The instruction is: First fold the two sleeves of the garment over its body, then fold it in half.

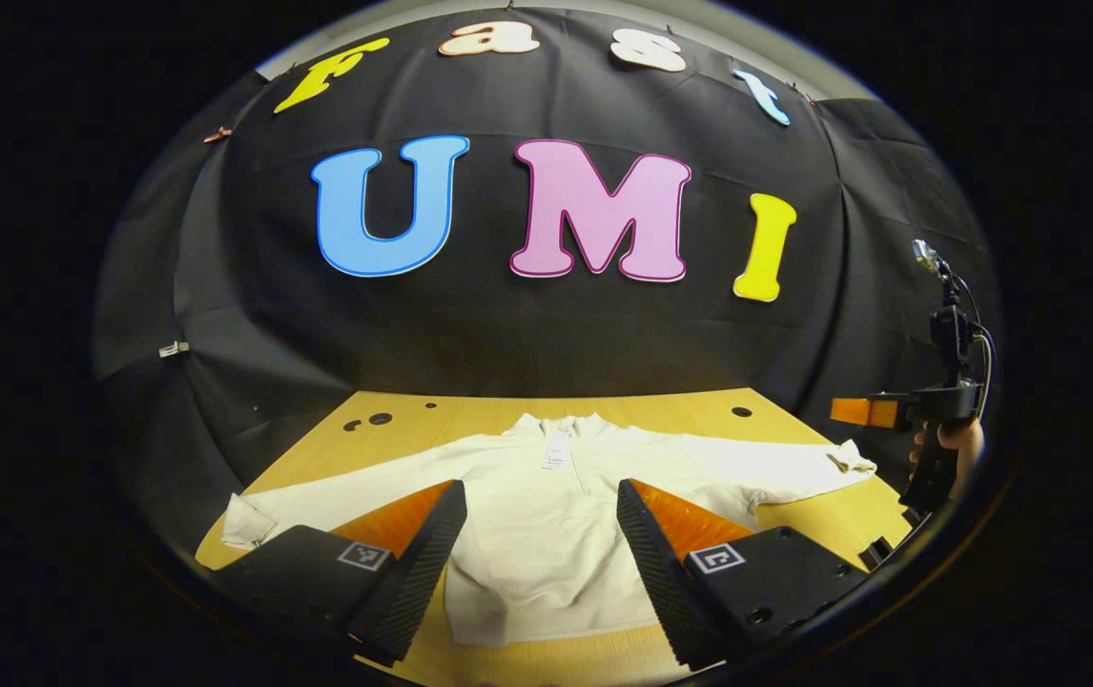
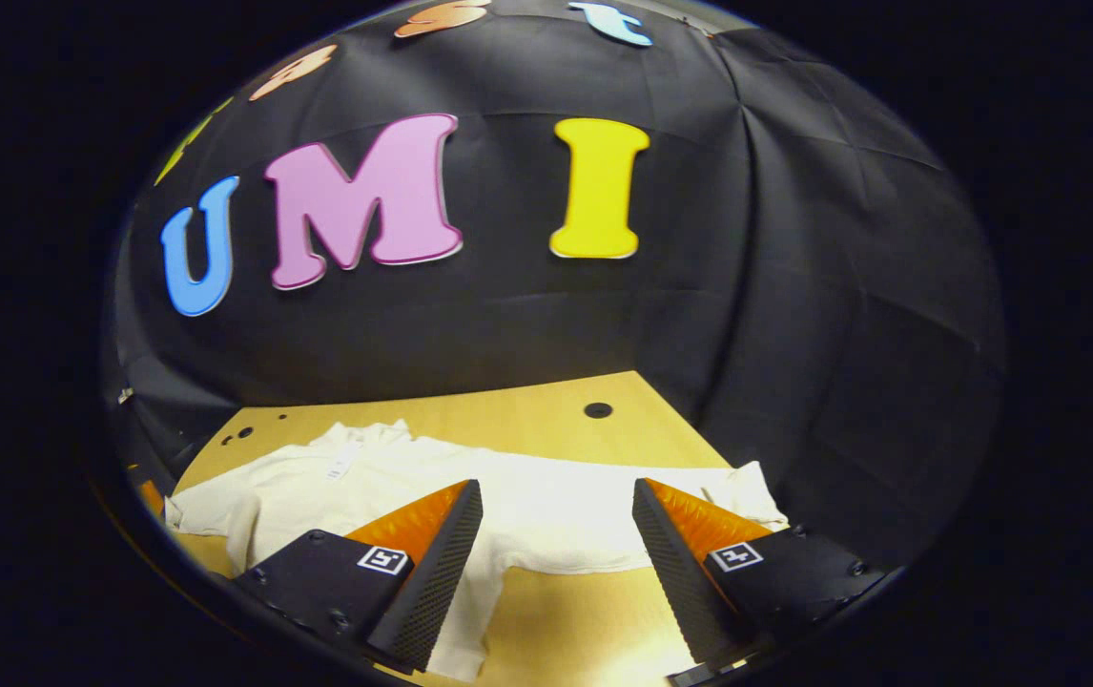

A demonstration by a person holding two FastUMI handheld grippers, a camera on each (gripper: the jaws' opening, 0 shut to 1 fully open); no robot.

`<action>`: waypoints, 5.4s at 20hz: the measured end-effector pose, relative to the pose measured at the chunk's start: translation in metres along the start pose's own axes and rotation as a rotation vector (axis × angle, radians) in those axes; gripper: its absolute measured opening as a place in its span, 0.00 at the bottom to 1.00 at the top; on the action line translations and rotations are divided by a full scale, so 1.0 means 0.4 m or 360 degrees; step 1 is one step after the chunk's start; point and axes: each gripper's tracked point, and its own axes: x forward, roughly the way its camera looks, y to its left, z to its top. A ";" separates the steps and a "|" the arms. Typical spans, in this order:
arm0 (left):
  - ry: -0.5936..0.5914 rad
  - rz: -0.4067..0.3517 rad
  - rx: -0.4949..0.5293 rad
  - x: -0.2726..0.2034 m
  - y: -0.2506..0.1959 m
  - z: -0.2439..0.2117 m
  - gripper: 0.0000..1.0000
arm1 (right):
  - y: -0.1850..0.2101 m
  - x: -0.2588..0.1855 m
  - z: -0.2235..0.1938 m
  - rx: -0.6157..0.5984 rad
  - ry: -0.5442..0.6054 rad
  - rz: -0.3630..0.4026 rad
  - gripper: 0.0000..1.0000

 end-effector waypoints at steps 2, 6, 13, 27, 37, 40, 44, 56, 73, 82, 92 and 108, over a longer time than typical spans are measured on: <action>0.0028 0.0012 0.0003 0.014 -0.004 -0.012 0.98 | -0.082 0.048 -0.019 0.0049 0.0071 -0.0113 0.97; 0.0095 0.0064 -0.0023 0.061 -0.005 -0.049 0.97 | -0.243 0.157 -0.062 0.0058 0.0178 -0.0324 0.98; 0.0173 0.0167 -0.0071 0.116 0.010 -0.078 0.98 | -0.399 0.303 -0.201 0.0009 0.0460 -0.0460 0.98; 0.0297 0.0236 -0.0195 0.140 0.018 -0.109 0.98 | -0.473 0.387 -0.357 0.0105 0.0739 -0.0391 0.99; 0.0370 0.0246 -0.0176 0.092 0.066 -0.130 0.98 | -0.382 0.386 -0.342 0.0041 0.0763 -0.0286 0.12; 0.0360 0.0227 -0.0179 0.104 0.075 -0.127 0.98 | -0.357 0.362 -0.301 0.0030 0.0718 -0.0261 0.12; 0.0326 0.0212 -0.0207 0.110 0.093 -0.116 0.98 | -0.260 0.331 -0.178 0.0002 0.0584 -0.0151 0.12; 0.0225 0.0382 -0.0280 0.037 0.287 -0.127 0.98 | 0.422 0.295 0.077 -0.0191 0.0362 0.0496 0.12; 0.0193 0.0775 -0.0390 -0.034 0.620 -0.207 0.98 | 1.374 0.193 -0.325 -0.0447 0.0710 0.1105 0.23; 0.0232 0.0959 -0.0474 -0.041 0.807 -0.246 0.98 | 1.272 0.137 -0.276 -0.0533 0.0593 0.1116 0.99; 0.0403 0.1161 -0.0482 0.032 1.044 -0.400 0.98 | 0.644 0.162 -0.151 -0.0324 0.0502 0.0497 0.99; 0.0620 0.0961 -0.0663 0.135 1.076 -0.509 0.50 | 0.248 -0.094 -0.281 -0.0158 0.0664 0.0190 0.99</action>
